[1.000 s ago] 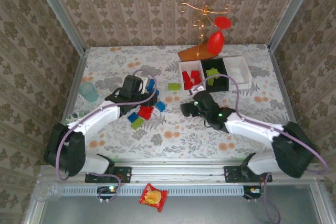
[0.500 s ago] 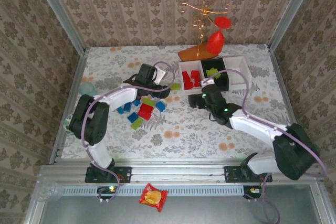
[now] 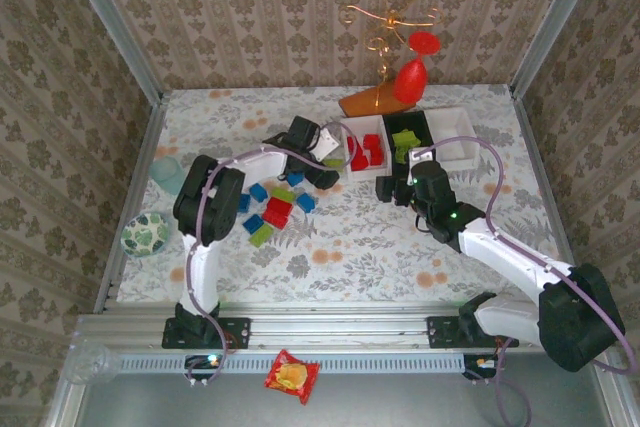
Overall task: Sort the legos into containers by color
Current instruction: Pick up the lego from the center of the table.
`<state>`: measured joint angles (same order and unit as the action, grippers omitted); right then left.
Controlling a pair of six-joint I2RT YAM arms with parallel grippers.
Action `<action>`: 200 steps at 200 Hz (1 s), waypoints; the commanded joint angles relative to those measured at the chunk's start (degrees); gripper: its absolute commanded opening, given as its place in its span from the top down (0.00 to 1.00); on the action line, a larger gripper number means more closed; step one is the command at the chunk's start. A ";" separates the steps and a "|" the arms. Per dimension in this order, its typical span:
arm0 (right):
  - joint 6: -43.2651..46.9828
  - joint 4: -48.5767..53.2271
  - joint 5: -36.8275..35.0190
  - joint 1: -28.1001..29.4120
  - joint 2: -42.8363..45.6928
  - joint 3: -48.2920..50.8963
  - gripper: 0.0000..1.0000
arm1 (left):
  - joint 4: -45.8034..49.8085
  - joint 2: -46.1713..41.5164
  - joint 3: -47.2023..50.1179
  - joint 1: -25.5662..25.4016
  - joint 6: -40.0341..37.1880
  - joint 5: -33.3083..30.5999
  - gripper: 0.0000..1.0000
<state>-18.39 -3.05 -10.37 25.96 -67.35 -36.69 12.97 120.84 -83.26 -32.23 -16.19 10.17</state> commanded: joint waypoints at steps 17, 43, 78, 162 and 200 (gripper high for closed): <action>0.06 -1.86 5.59 -0.19 -0.53 1.66 0.07 | 4.03 3.74 -6.17 -0.29 -3.19 1.25 0.14; -0.11 -0.29 3.75 -0.20 -0.53 1.29 0.07 | 6.84 6.25 -10.05 -0.47 -3.59 0.73 0.18; -0.75 0.76 2.90 -0.20 -0.21 1.40 0.07 | 11.40 9.47 -15.03 -0.56 -2.89 -0.15 0.25; -1.43 1.00 2.37 -0.20 -0.99 1.33 0.06 | 9.92 7.49 -11.90 -0.42 -0.46 -1.10 0.58; -1.74 1.02 2.11 -0.20 -1.19 1.57 0.06 | 0.73 0.18 -2.20 1.19 4.60 -0.43 0.67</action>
<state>-18.92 -2.96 -7.05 25.96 -68.23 -35.35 17.54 126.28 -91.09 -32.64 -15.86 10.26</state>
